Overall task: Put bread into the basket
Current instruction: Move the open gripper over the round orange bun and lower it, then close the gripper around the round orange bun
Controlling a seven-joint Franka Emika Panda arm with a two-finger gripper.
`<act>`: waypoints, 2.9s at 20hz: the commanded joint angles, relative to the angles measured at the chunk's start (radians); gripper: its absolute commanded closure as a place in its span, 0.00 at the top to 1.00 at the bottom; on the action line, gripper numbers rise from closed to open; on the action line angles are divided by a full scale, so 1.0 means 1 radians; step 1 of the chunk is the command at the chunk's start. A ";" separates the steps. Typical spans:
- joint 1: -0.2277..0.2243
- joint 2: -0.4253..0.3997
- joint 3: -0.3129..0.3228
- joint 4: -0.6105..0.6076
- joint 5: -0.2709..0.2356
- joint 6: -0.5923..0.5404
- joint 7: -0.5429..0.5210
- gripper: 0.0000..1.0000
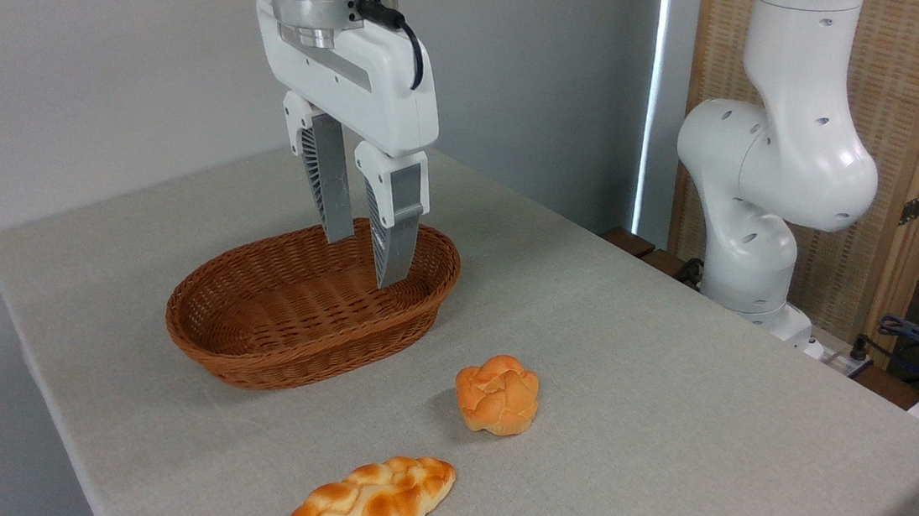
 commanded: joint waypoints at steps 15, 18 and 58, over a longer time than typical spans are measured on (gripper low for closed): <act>-0.001 -0.051 0.001 -0.088 -0.017 0.042 0.001 1.00; -0.002 -0.100 0.001 -0.176 -0.015 0.081 0.003 1.00; 0.042 -0.205 0.015 -0.696 0.125 0.405 0.331 0.59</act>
